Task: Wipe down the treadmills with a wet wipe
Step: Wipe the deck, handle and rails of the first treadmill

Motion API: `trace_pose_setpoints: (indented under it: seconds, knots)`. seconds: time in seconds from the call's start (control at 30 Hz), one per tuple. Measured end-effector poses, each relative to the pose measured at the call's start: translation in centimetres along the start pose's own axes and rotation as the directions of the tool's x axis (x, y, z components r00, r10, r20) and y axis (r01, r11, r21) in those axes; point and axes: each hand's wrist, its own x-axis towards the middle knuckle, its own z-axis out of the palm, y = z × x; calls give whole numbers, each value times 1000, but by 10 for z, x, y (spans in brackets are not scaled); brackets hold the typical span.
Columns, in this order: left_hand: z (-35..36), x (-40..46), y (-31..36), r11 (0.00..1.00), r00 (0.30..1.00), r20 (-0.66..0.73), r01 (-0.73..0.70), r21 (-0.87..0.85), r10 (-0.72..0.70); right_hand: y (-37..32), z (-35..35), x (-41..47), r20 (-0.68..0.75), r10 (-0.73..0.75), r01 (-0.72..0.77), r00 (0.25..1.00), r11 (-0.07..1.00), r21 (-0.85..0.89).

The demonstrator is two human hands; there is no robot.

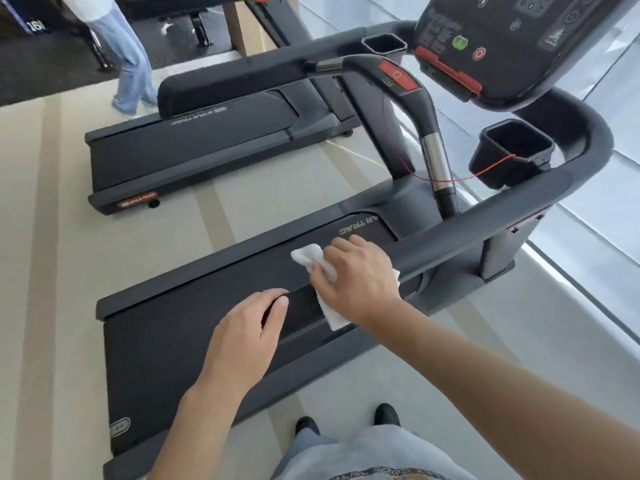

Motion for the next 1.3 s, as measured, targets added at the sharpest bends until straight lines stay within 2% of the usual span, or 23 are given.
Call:
trace_pose_setpoints:
  seconds: [0.07,0.3,0.57,0.83,0.97,1.07,1.3]
  knots:
    - [-6,-6,-17,991,999,24,39,-129,-36,-22,6,-1,11,-16,16,1000,1000,-7]
    - [-12,-13,-32,932,999,35,34,-361,-24,-73,20,-3,31,-63,63,998,998,-1]
    - [-13,-16,-29,926,999,-5,37,-375,-42,-75,18,-1,25,-96,94,995,991,92]
    - [13,-10,-2,963,980,-145,94,-253,-134,-50,12,-1,10,-227,220,974,950,221]
    - [30,-6,25,998,968,-243,65,5,-61,-12,6,1,-9,-278,270,961,925,267]
    - [47,6,54,975,959,-285,63,212,-1,28,-4,5,-11,-297,289,955,915,281]
    - [97,37,113,928,943,-331,146,343,-27,134,-33,13,-35,-282,281,959,928,243]
